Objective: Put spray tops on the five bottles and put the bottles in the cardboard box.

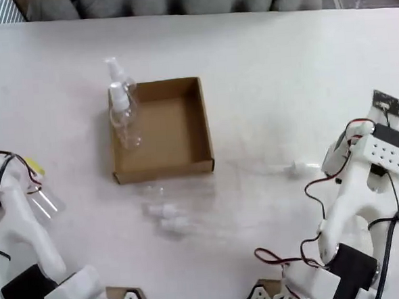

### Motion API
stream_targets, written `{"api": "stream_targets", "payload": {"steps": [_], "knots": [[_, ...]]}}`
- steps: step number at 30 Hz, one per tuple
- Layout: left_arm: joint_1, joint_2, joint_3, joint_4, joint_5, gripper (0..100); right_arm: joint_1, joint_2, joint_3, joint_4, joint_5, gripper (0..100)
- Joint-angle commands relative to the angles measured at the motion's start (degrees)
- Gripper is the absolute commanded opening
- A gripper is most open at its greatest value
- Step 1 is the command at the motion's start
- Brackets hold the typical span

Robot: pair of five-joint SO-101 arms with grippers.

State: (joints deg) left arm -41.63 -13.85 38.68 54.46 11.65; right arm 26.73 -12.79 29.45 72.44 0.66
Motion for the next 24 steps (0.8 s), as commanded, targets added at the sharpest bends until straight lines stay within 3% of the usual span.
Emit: {"api": "stream_targets", "payload": {"steps": [1,16,24], "knots": [[1.2,-2.9,-0.4,-1.8,-0.4,5,-0.4,-1.6,2.3,-3.0,-3.9,1.6],[2.1,-3.0,-0.5,-3.3,-0.4,5,-1.9,-5.1,13.0,-5.9,-7.4,1.6],[2.0,-3.0,-0.4,-3.3,-0.4,5,-5.8,-7.7,18.0,-13.8,-7.4,1.6]]}}
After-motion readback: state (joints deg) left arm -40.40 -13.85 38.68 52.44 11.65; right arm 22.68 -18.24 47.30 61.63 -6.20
